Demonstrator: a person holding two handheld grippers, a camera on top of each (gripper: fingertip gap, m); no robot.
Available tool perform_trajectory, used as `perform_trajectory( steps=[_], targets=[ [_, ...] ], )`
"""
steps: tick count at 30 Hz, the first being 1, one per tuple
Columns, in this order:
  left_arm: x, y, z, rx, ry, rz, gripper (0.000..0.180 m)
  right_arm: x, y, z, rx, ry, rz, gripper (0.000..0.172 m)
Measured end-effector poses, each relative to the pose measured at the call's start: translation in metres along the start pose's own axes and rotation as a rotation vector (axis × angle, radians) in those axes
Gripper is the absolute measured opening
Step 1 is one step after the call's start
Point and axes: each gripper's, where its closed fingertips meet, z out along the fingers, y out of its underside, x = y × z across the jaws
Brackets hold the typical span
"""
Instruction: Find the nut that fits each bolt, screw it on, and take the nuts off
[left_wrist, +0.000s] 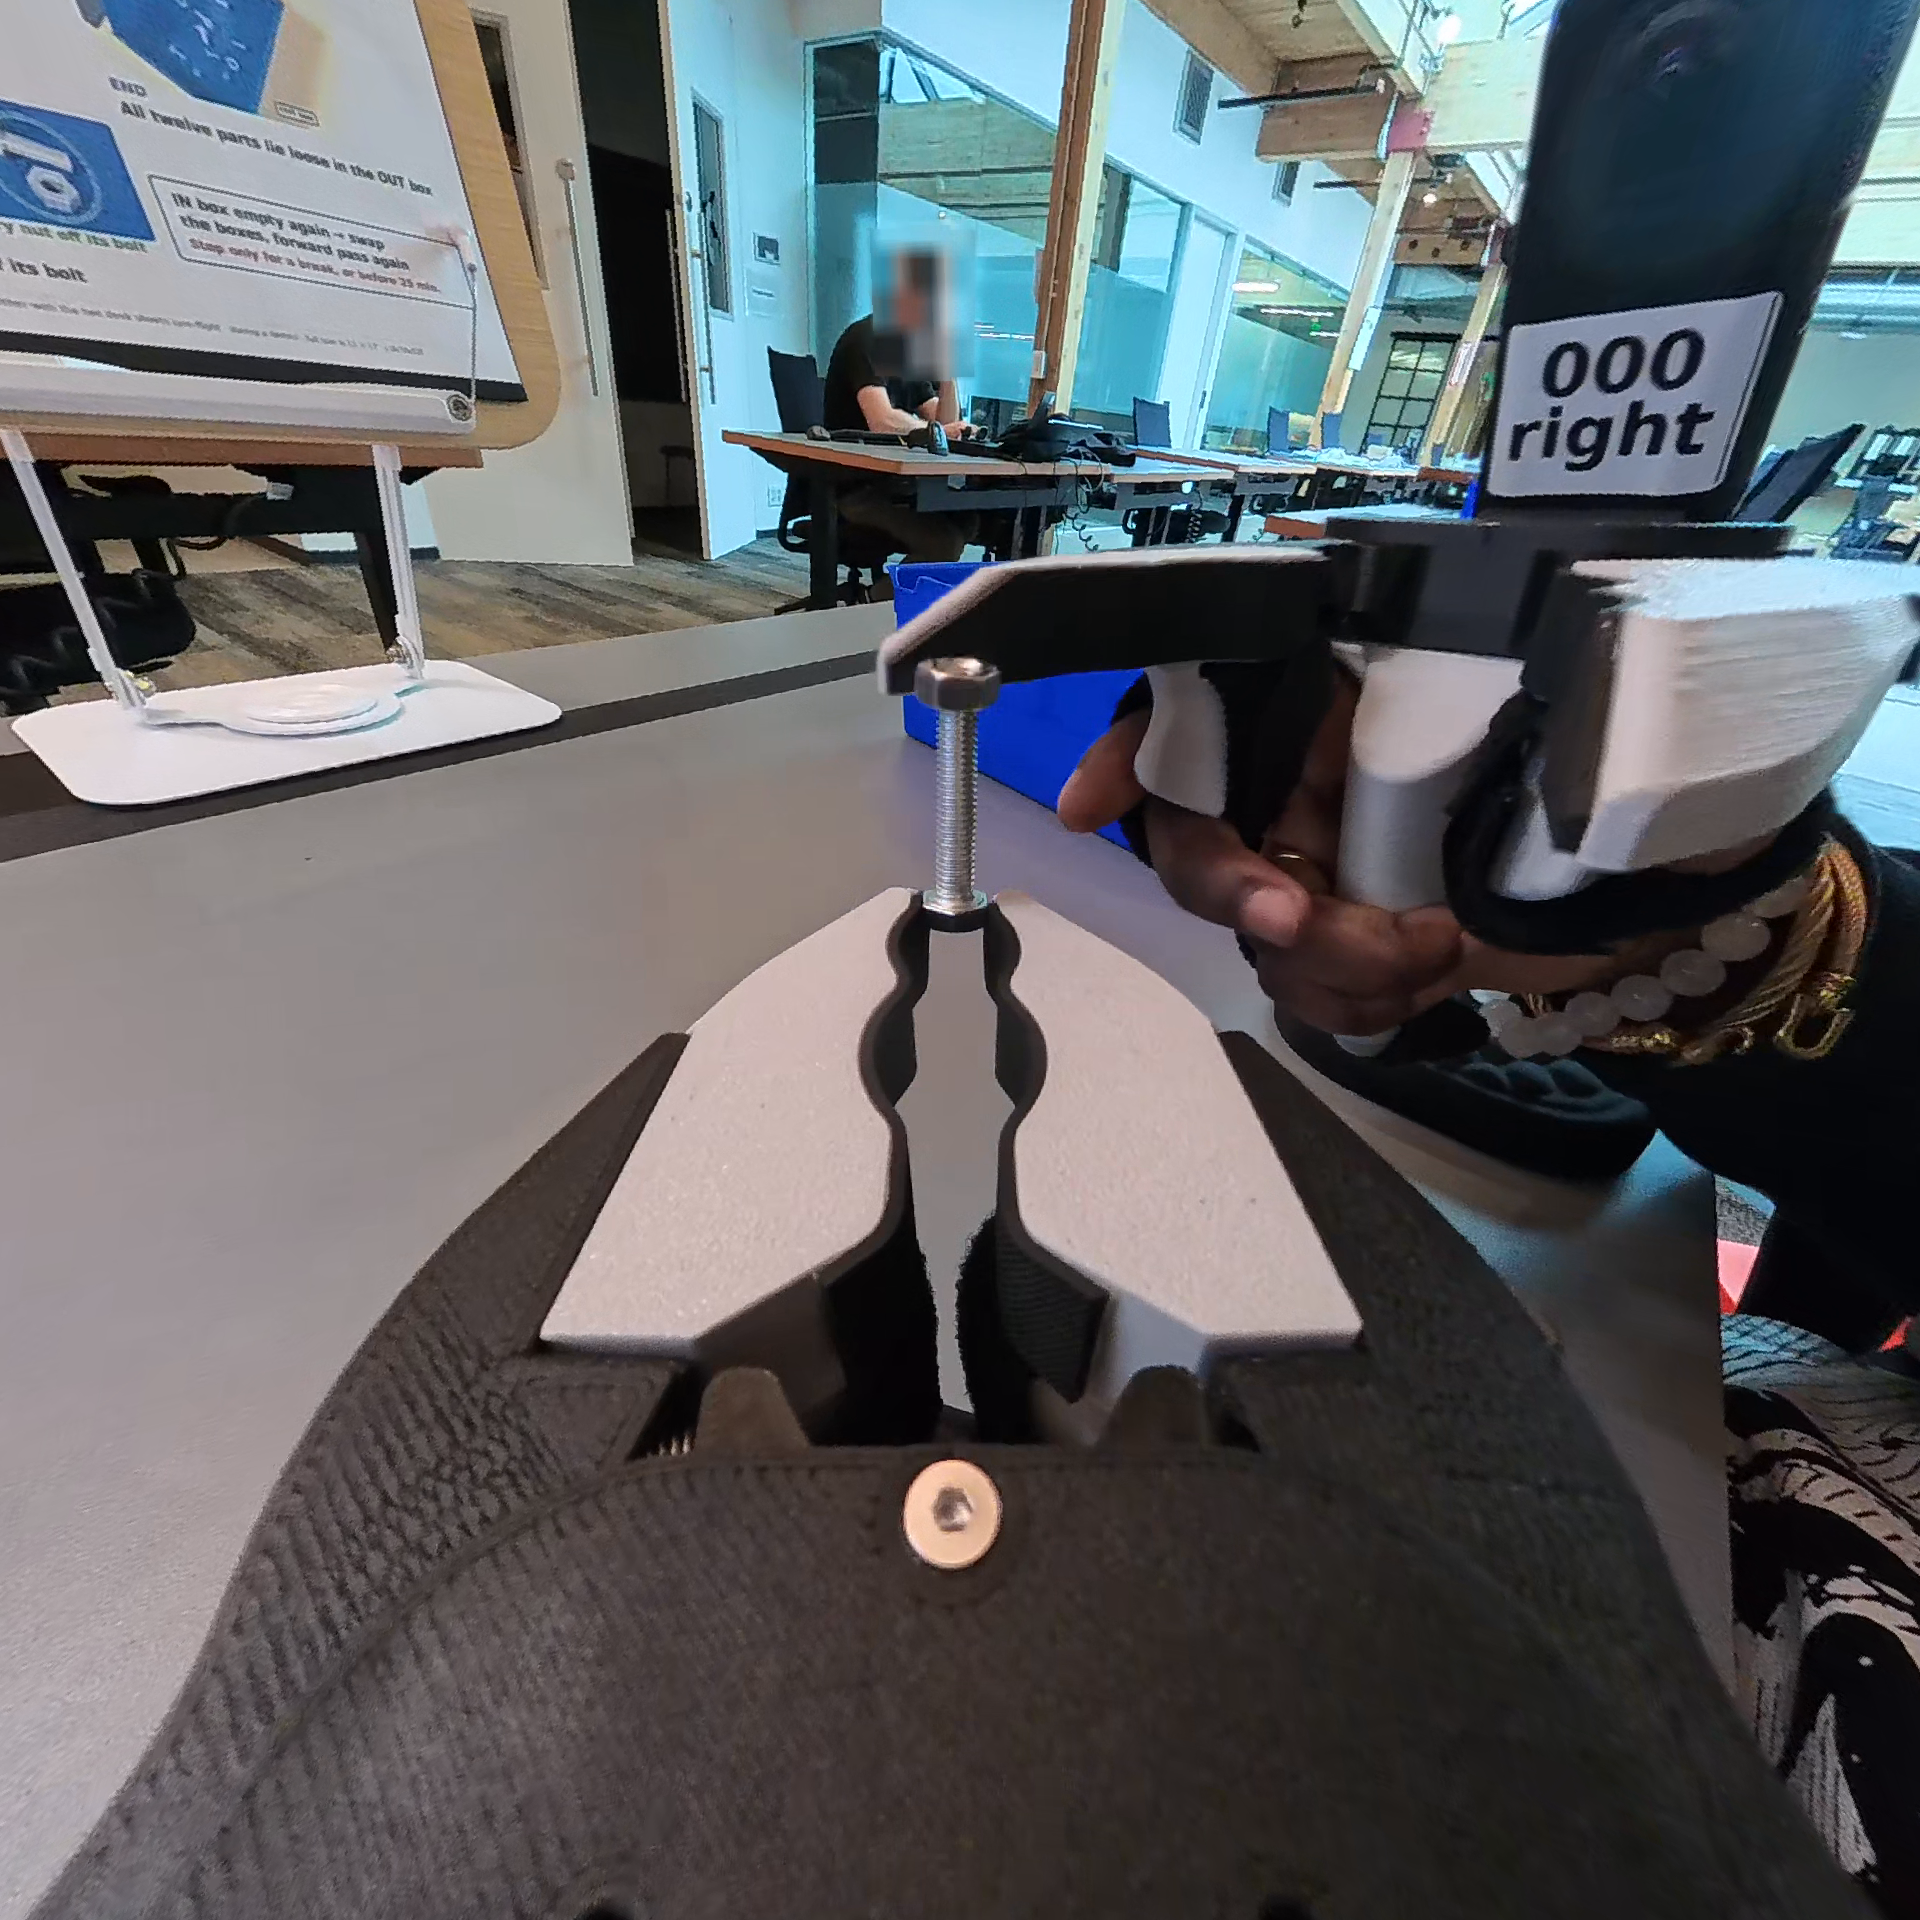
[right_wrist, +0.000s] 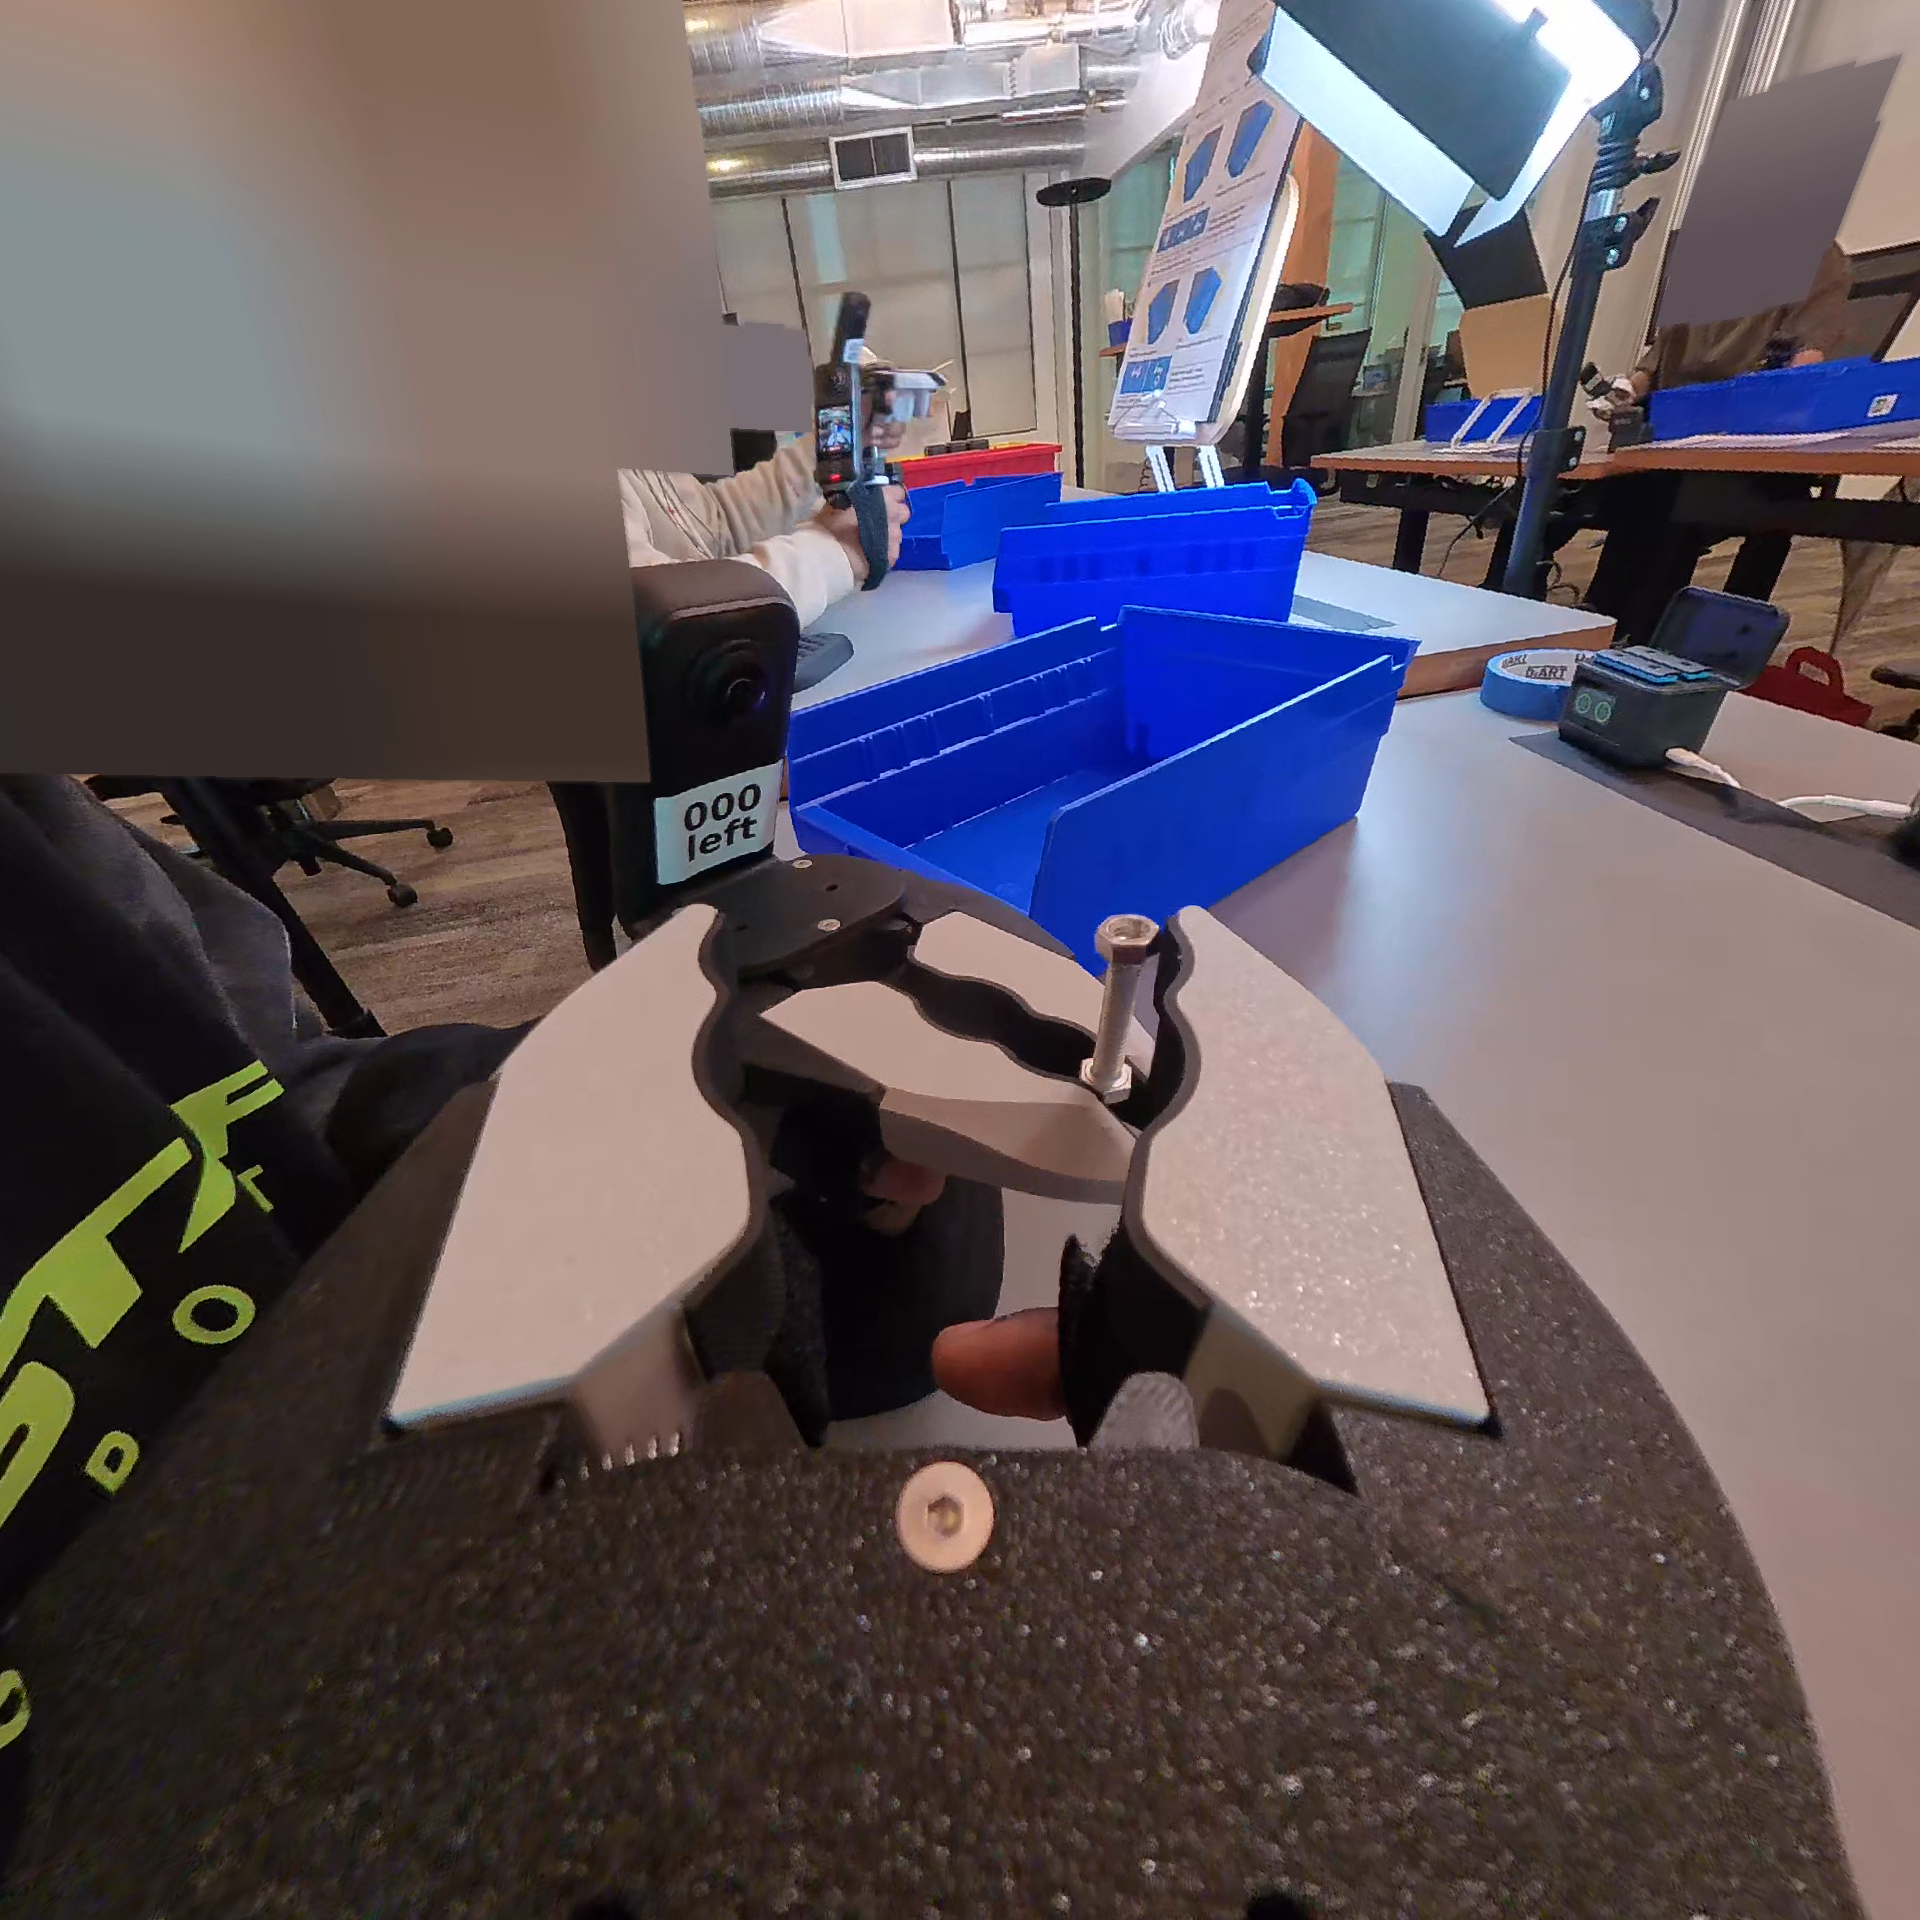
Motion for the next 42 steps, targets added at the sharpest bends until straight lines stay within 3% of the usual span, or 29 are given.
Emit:
perform_trajectory(
  steps=[1,11,14,16,20,26,30,34,38,42],
  targets=[
    [0.0,0.0,0.0,0.001,-0.001,-0.001,0.01,0.0,0.0,-0.001,0.001,0.001,0.0,0.078],
    [-0.001,0.001,0.001,-0.009,-0.001,-0.006,0.01,0.009,-0.001,0.0,0.009,0.026,0.005,0.075],
    [-0.001,0.002,0.001,-0.018,-0.002,-0.011,0.01,0.017,0.003,-0.001,0.002,0.075,-0.065,0.043],
    [-0.002,0.003,0.002,-0.024,-0.009,-0.008,0.01,0.025,0.006,-0.006,-0.009,0.121,-0.118,0.033],
    [-0.002,0.005,0.003,-0.031,-0.005,-0.011,0.01,0.036,0.012,-0.022,-0.002,0.166,-0.089,0.031],
    [0.0,0.006,0.004,-0.042,-0.012,0.029,0.01,0.028,0.011,-0.036,-0.034,0.16,-0.165,0.015],
    [-0.002,0.001,0.001,-0.007,-0.005,0.0,0.01,0.036,0.024,-0.045,-0.129,0.193,-0.143,0.015],
    [-0.016,-0.017,-0.014,0.098,-0.012,-0.042,0.01,0.045,0.077,-0.056,-0.411,0.187,-0.026,0.019],
    [-0.038,-0.029,-0.034,0.145,-0.067,-0.033,0.01,0.042,0.108,-0.058,-0.549,0.153,0.025,0.02],
    [-0.042,-0.026,-0.04,0.138,-0.068,-0.036,0.01,0.062,0.114,-0.07,-0.667,0.24,0.026,0.02]
  ],
)
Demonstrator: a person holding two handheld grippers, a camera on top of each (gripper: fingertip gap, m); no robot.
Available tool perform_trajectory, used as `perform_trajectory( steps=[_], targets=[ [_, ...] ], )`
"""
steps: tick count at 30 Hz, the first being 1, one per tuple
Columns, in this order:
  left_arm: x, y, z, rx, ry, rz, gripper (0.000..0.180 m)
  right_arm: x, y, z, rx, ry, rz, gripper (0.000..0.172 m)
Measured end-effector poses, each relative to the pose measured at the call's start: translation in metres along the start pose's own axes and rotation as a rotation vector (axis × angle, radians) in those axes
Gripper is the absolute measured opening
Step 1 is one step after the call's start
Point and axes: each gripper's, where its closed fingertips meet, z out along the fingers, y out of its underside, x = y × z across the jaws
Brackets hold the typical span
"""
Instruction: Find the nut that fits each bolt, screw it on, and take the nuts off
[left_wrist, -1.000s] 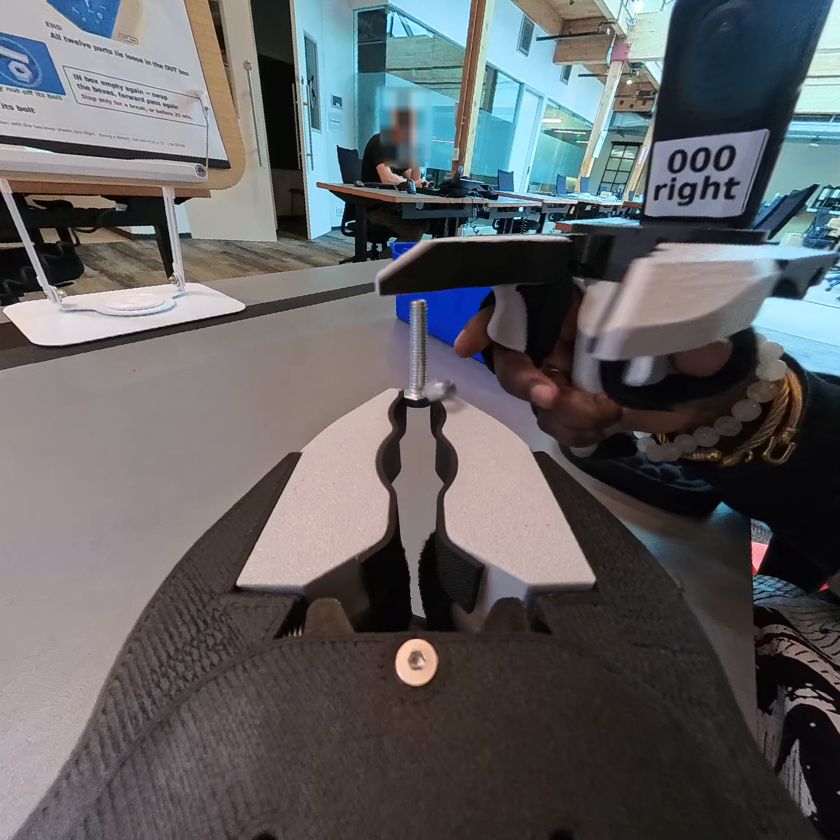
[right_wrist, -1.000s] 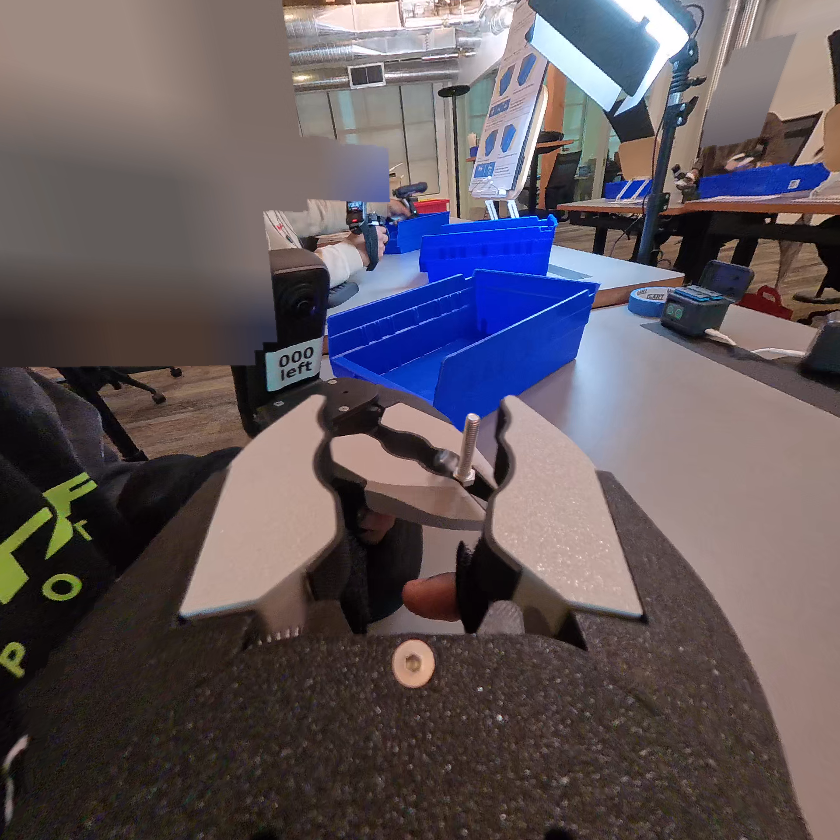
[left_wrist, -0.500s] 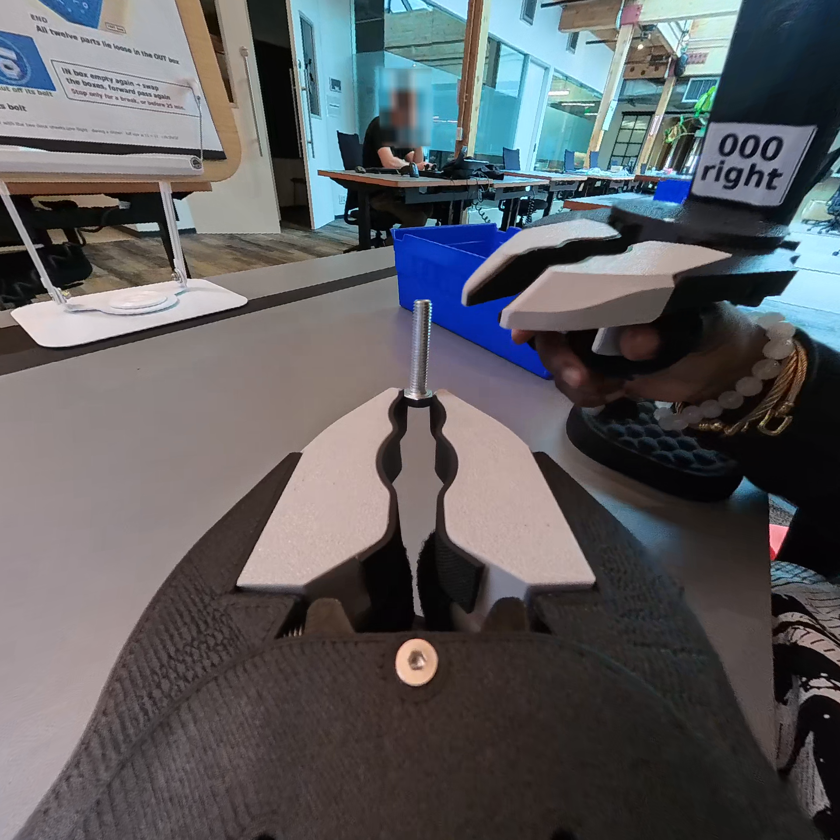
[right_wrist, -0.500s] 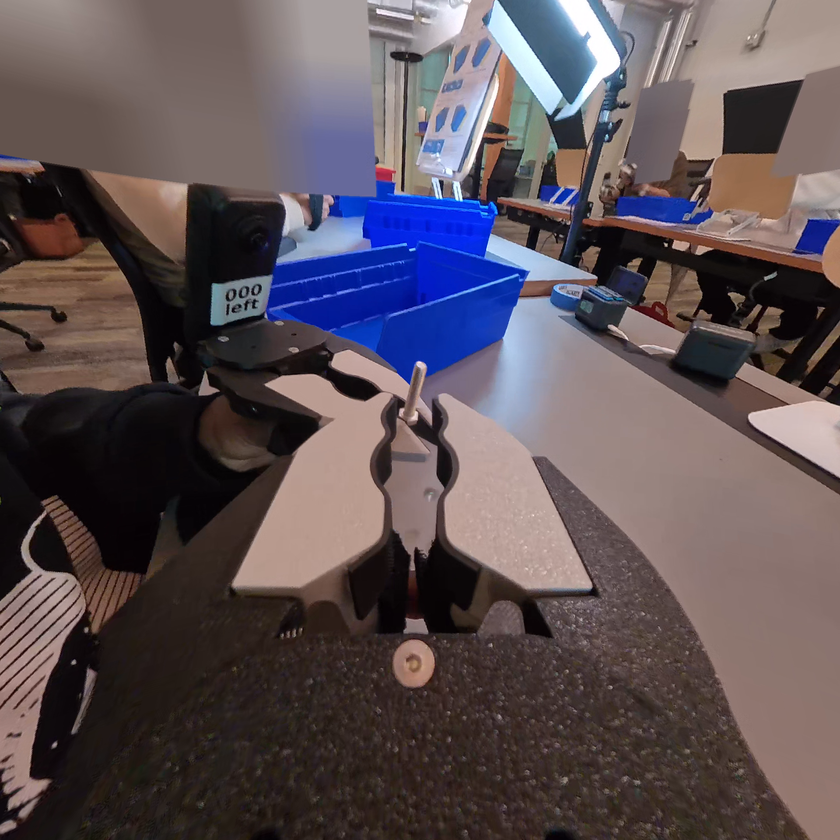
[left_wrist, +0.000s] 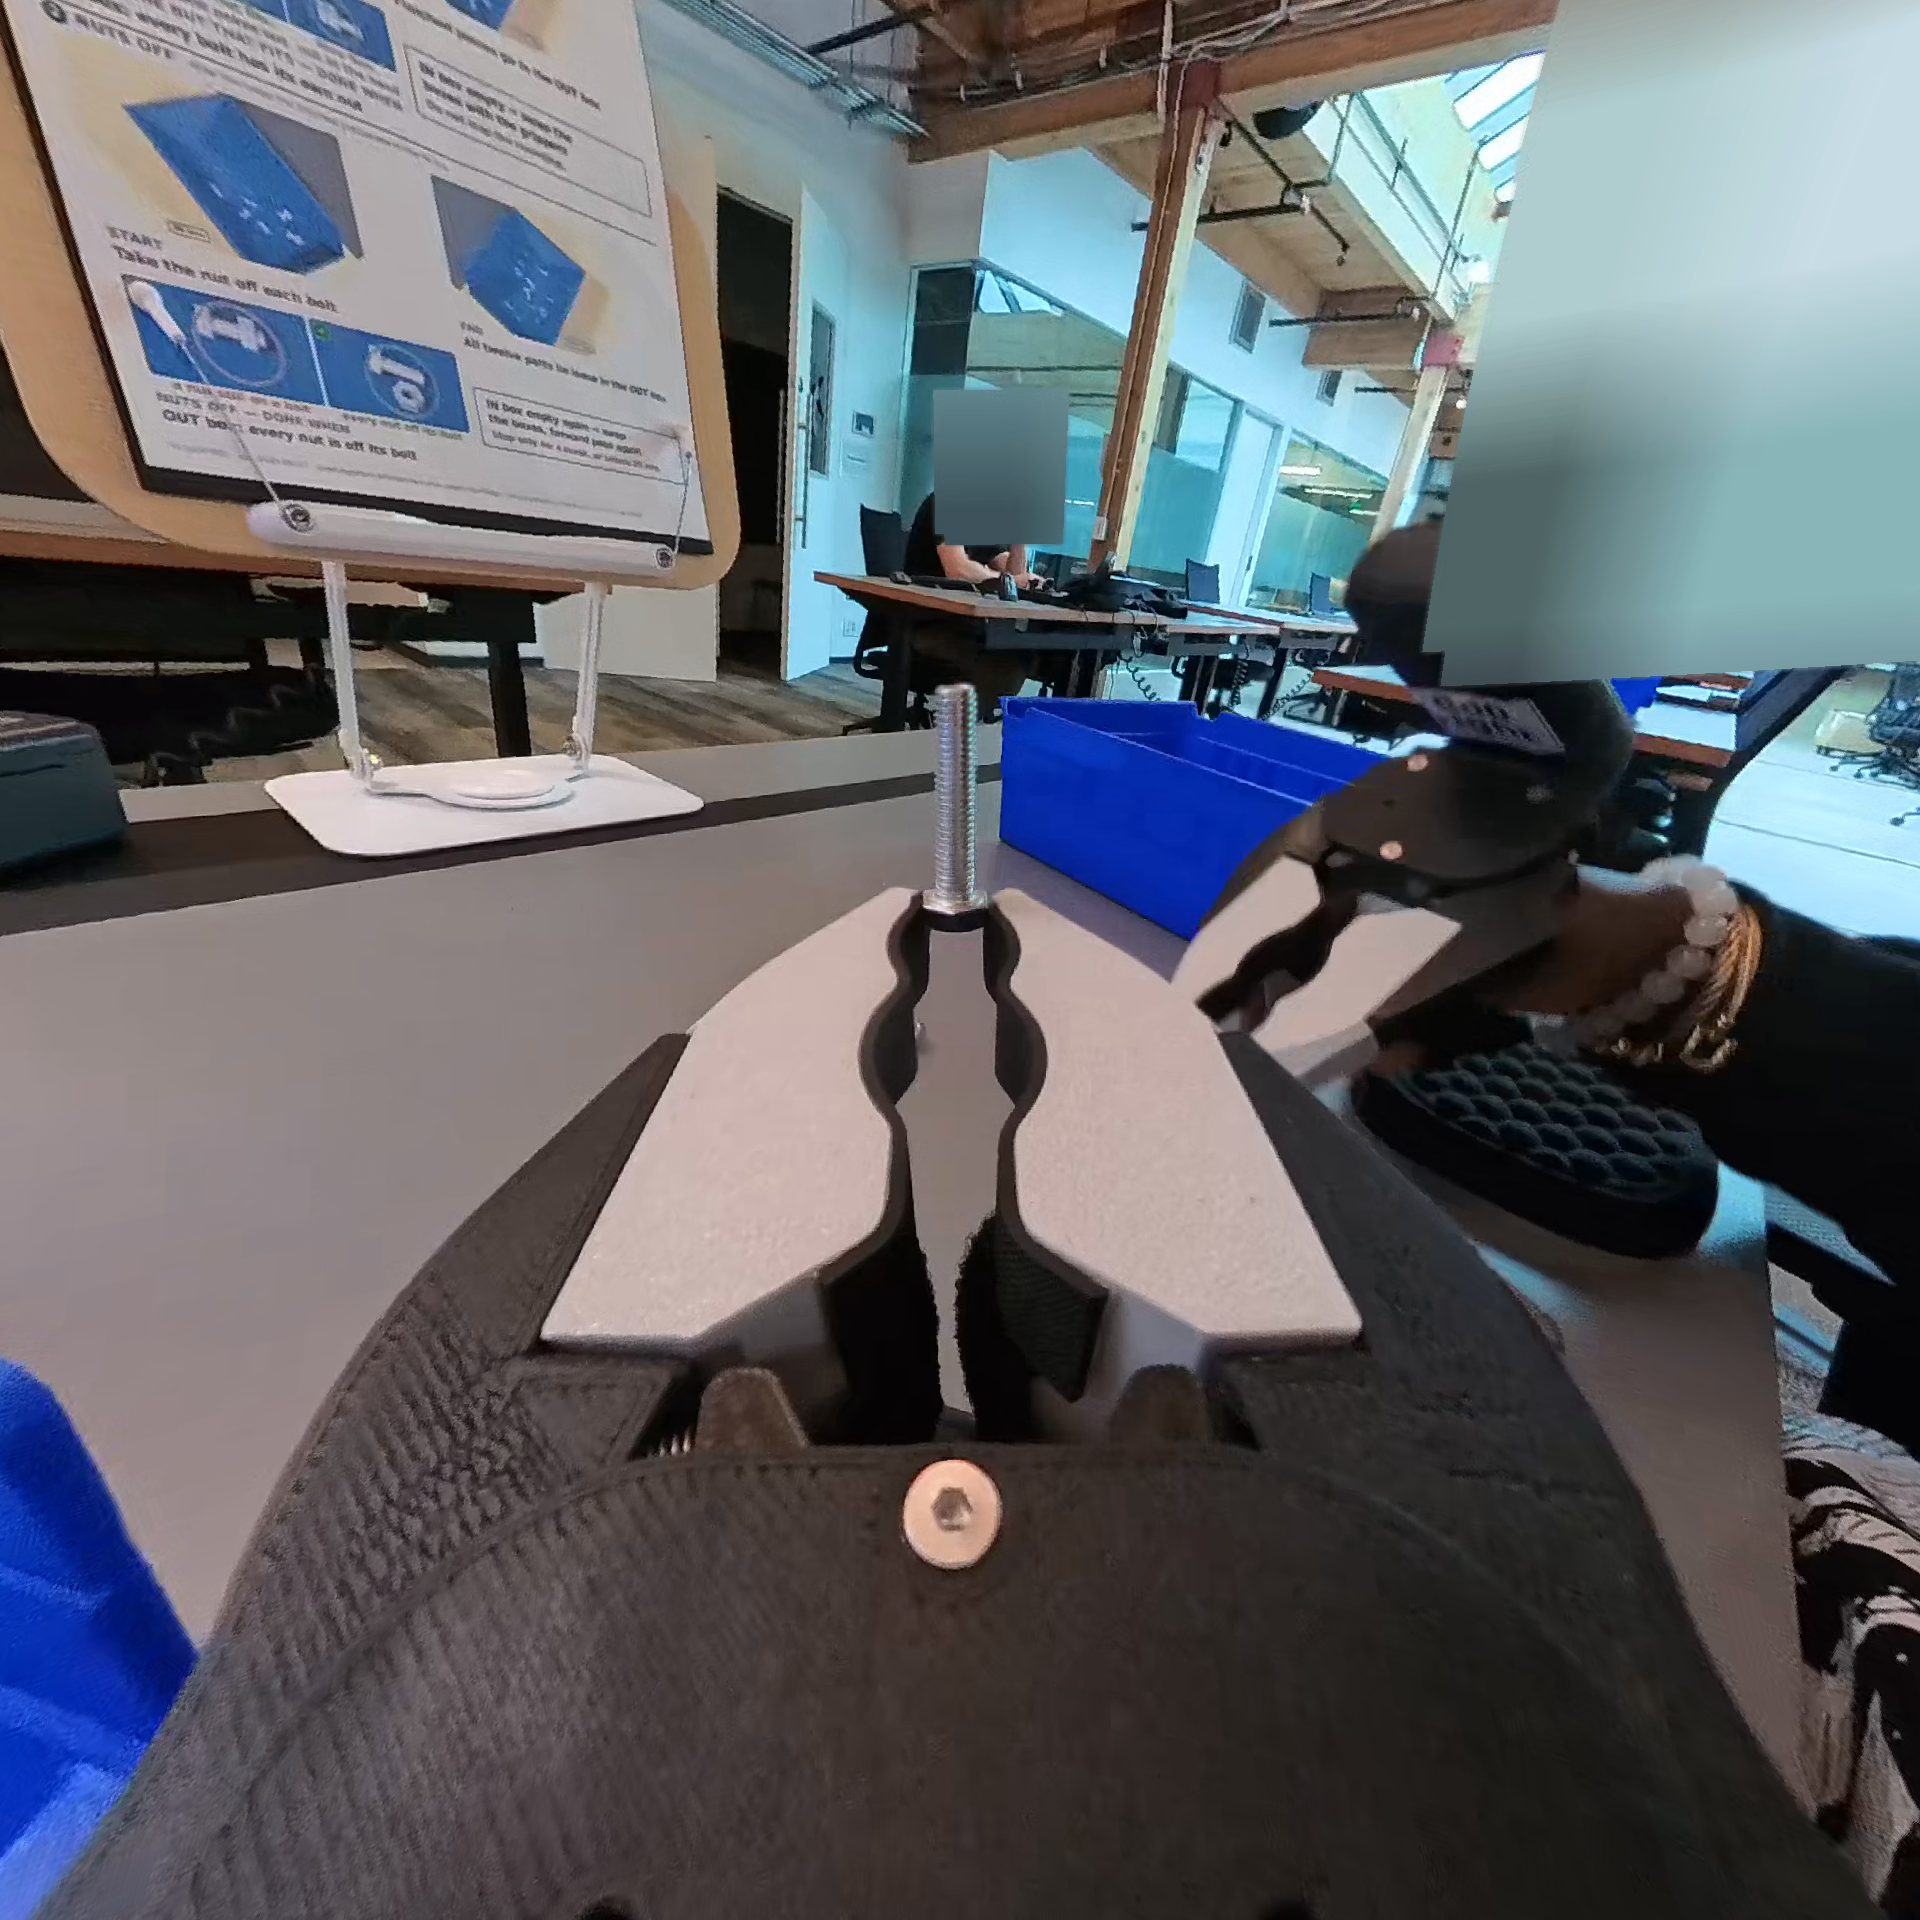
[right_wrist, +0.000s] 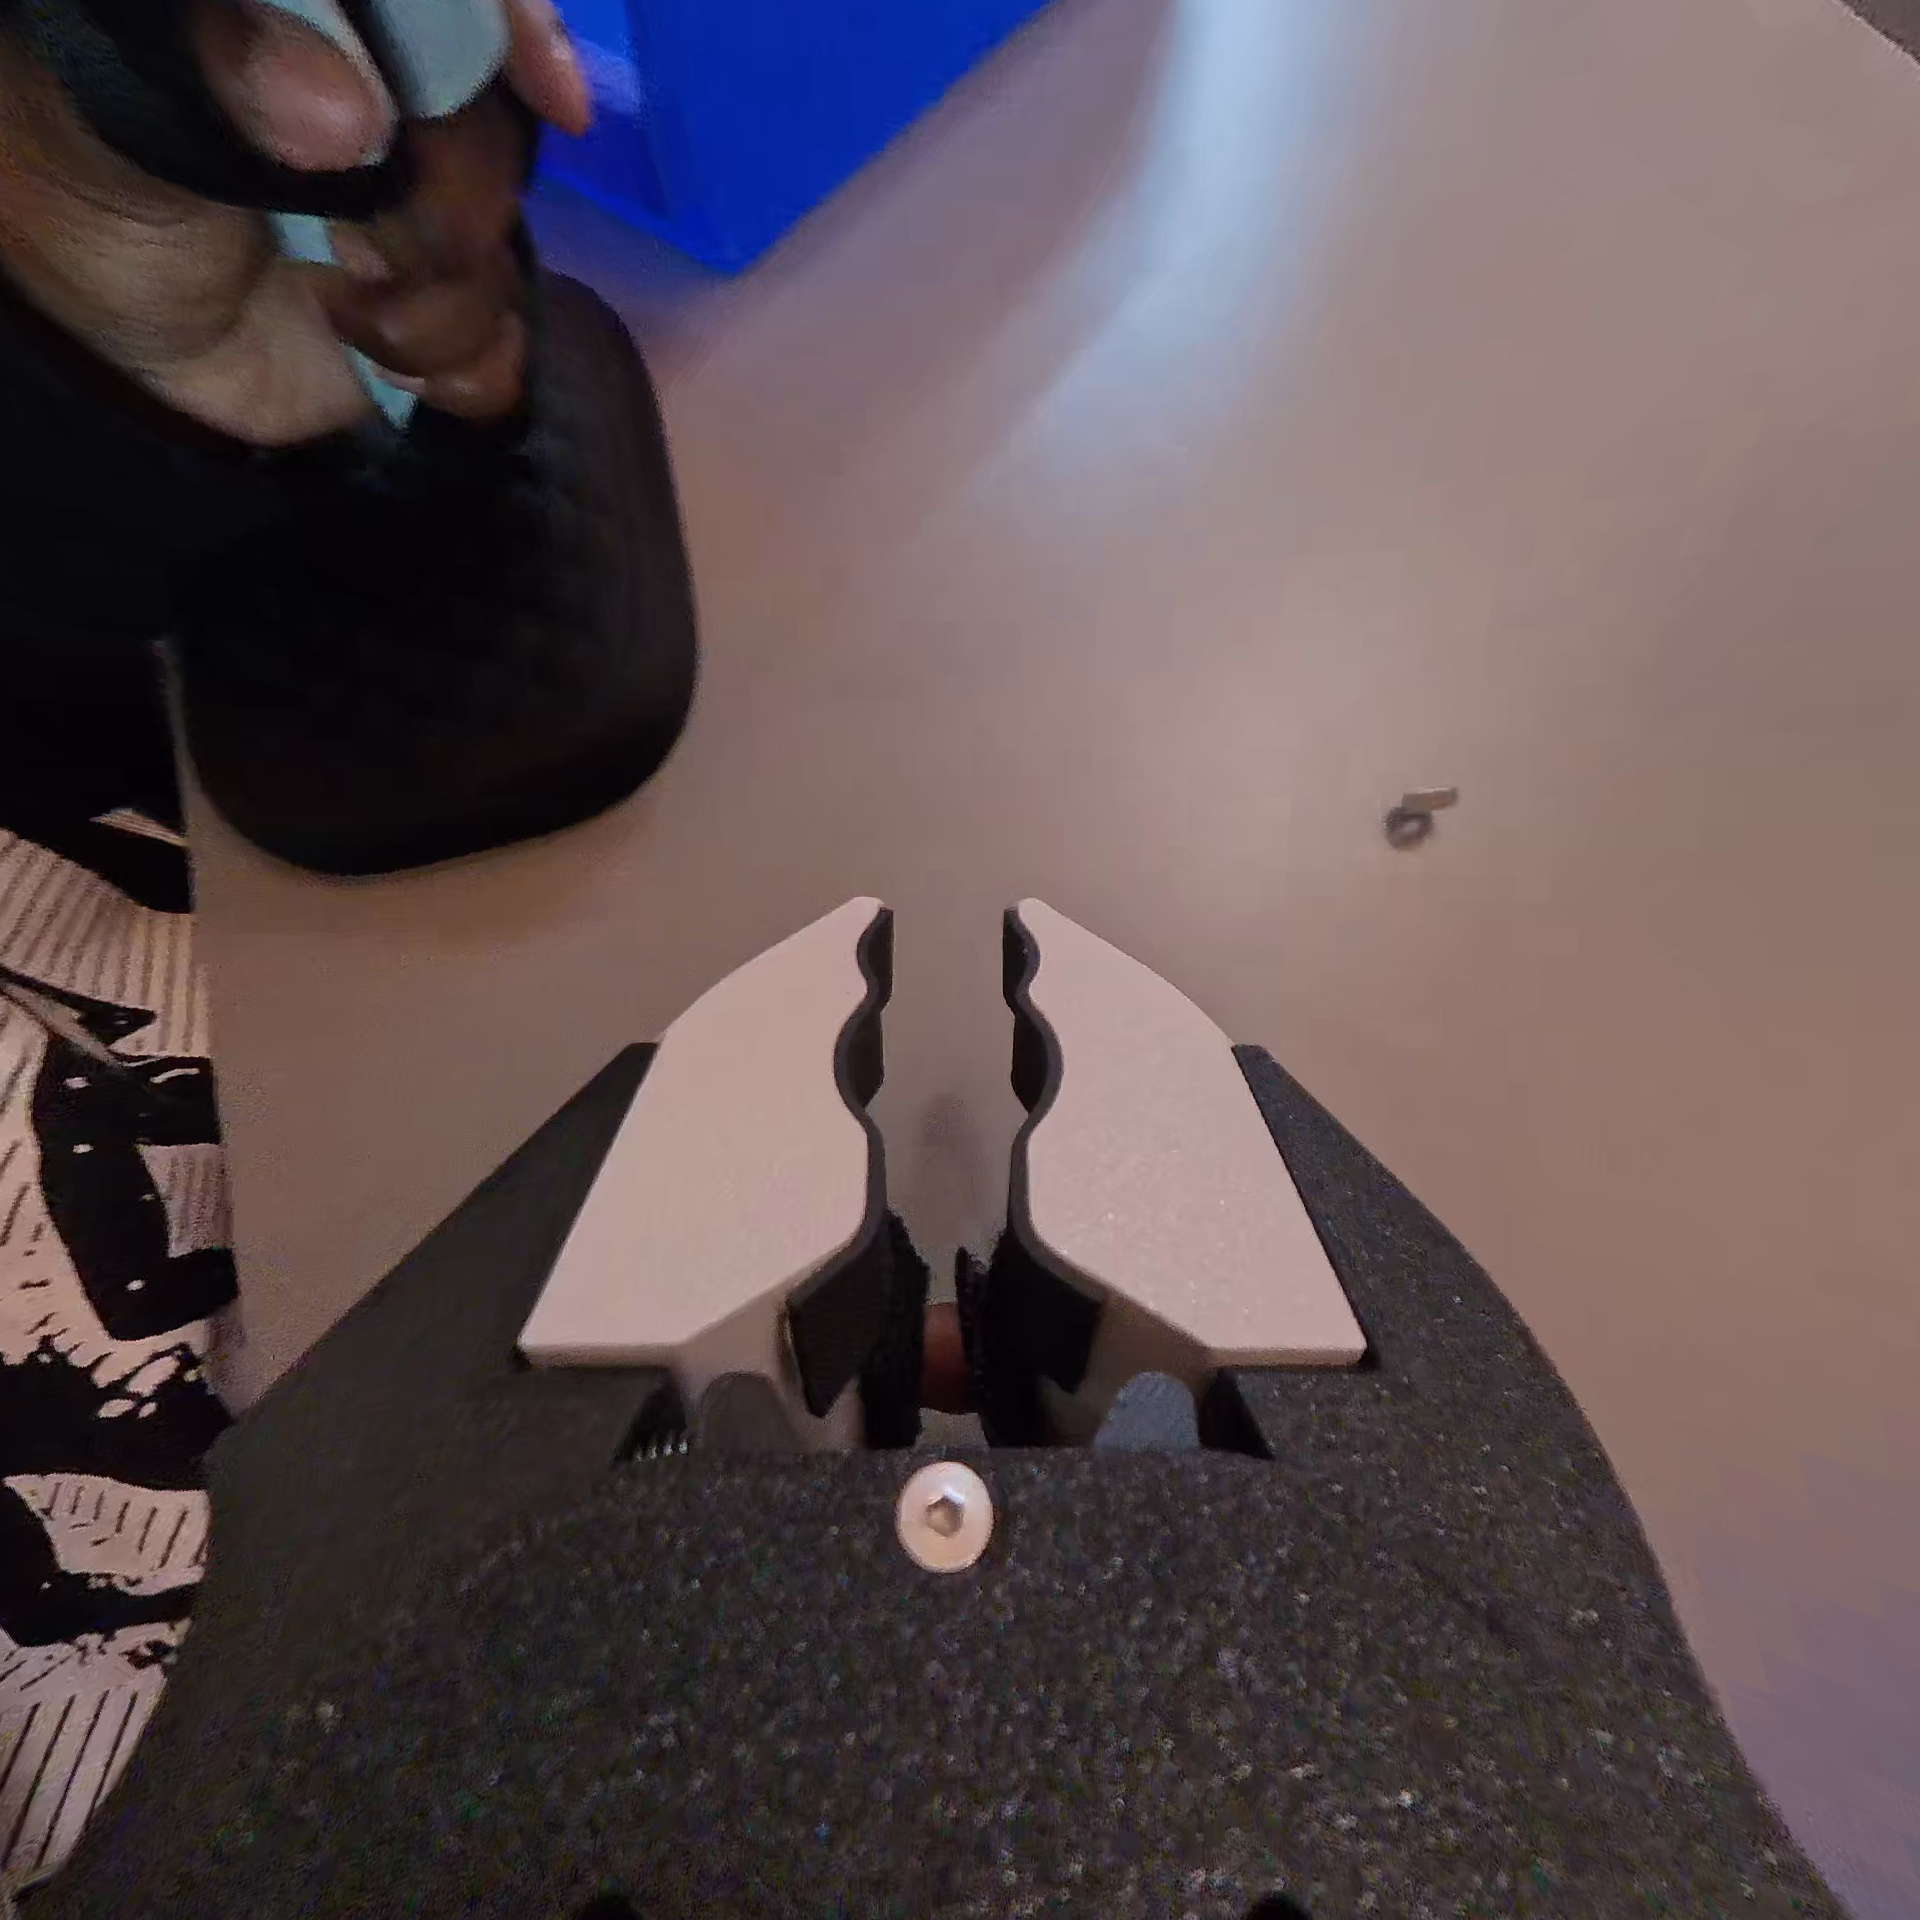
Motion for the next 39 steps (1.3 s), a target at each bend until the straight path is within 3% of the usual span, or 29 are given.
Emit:
perform_trajectory(
  steps=[8,12,14,18,22,31,39],
  targets=[
    [0.014,0.009,0.005,-0.027,0.053,0.058,0.01,0.074,0.009,-0.004,-0.14,0.232,0.116,0.025],
    [0.017,0.011,0.005,-0.034,0.066,0.079,0.01,0.1,0.003,0.003,-0.168,0.301,0.081,0.025],
    [0.019,0.011,0.005,-0.033,0.073,0.083,0.01,0.104,-0.003,0.009,-0.184,0.277,0.007,0.025],
    [0.021,0.012,0.005,-0.035,0.088,0.093,0.01,0.107,-0.002,0.017,-0.38,0.19,-0.117,0.025],
    [0.023,0.012,0.004,-0.029,0.096,0.095,0.01,0.121,-0.004,0.022,-0.525,0.156,-0.109,0.024],
    [0.023,0.01,0.002,-0.01,0.105,0.086,0.01,0.126,0.004,0.04,-0.638,0.004,-0.301,0.022],
    [0.023,0.01,0.002,-0.011,0.109,0.077,0.01,0.128,0.005,0.047,-0.62,-0.01,-0.284,0.017]
  ],
)
